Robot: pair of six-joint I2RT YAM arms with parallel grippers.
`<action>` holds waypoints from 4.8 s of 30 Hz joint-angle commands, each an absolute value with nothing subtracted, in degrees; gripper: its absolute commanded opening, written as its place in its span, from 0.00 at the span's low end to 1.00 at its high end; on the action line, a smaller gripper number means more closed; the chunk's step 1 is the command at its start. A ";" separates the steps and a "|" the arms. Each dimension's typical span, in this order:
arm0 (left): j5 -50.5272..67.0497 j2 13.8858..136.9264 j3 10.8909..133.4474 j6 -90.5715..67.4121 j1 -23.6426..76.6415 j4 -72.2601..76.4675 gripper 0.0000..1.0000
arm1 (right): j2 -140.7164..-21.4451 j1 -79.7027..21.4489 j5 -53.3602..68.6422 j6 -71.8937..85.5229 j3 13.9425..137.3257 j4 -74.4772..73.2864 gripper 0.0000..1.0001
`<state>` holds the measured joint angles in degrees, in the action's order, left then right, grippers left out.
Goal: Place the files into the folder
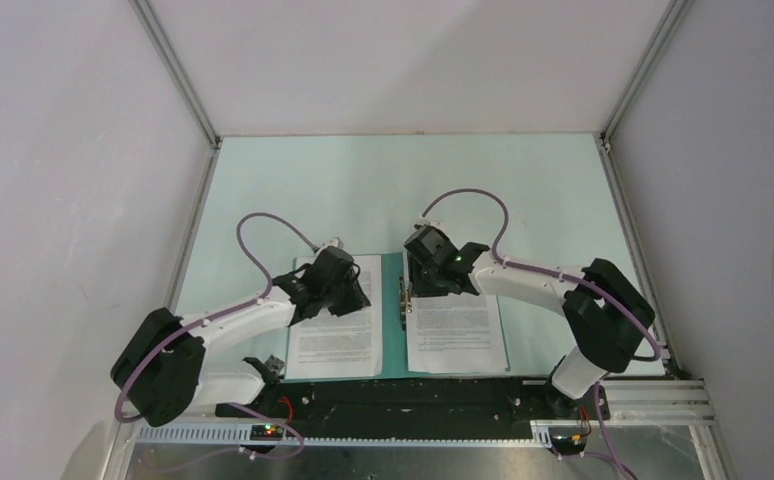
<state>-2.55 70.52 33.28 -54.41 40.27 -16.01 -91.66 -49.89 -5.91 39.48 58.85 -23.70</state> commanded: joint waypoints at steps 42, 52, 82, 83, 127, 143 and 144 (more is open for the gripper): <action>2.27 77.53 29.50 -53.41 33.30 -11.33 0.28 | -98.74 -58.03 -12.81 43.69 63.20 -27.12 0.06; 2.70 77.30 29.26 -53.37 32.66 -11.31 0.29 | -98.17 -59.03 -13.15 45.51 60.70 -25.91 0.05; 5.26 75.11 40.82 -49.91 40.39 -13.92 0.43 | -99.06 -57.29 -8.49 47.64 53.51 -17.36 0.04; 5.00 75.77 41.15 -49.92 40.68 -14.01 0.42 | -98.99 -57.25 -8.33 47.64 53.39 -17.09 0.03; 3.71 90.71 45.81 -46.82 44.74 -14.01 0.22 | -98.85 -55.38 -5.30 47.38 52.01 -14.37 0.01; 0.25 86.91 51.82 -41.02 42.21 -19.02 0.37 | -98.11 -54.48 -3.89 46.49 52.03 -13.89 0.01; 0.26 86.86 52.26 -40.73 41.89 -19.18 0.38 | -97.65 -54.25 -3.66 46.36 52.03 -13.60 0.01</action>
